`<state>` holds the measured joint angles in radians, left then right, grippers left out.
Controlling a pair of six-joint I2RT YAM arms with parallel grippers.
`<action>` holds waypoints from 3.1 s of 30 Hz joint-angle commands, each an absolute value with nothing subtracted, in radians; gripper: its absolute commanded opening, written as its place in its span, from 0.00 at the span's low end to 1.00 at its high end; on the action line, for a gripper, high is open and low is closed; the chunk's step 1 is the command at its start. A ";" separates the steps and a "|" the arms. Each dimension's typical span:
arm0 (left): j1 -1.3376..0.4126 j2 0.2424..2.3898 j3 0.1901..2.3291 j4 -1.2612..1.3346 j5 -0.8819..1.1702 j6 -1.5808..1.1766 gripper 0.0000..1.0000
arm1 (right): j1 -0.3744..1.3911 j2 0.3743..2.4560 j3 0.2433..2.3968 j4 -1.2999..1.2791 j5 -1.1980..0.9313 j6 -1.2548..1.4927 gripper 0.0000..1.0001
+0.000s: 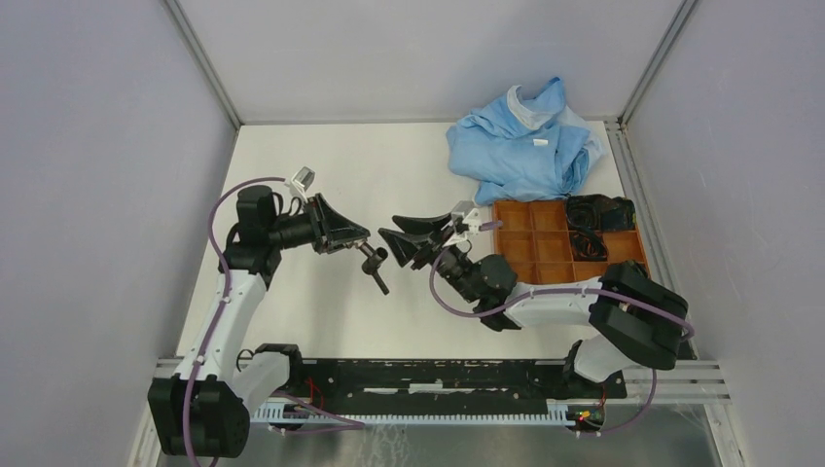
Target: Install the water faucets
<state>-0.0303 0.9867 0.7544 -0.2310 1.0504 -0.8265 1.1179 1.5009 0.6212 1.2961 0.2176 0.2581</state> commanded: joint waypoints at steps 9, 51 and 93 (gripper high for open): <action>-0.035 0.912 0.741 -0.169 1.077 -0.878 0.02 | 1.050 1.362 0.596 1.168 0.027 0.497 0.73; -0.035 1.010 0.805 -0.291 1.035 -0.848 0.02 | 1.471 1.822 0.689 1.445 0.602 -2.036 0.90; -0.035 0.964 0.798 -0.308 1.038 -0.846 0.02 | 1.318 1.462 0.670 1.275 0.273 -0.114 0.42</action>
<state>-0.0322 0.9897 0.7639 -0.3122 0.9958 -0.8524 1.3468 1.5066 0.7128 1.1679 0.3538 -0.3710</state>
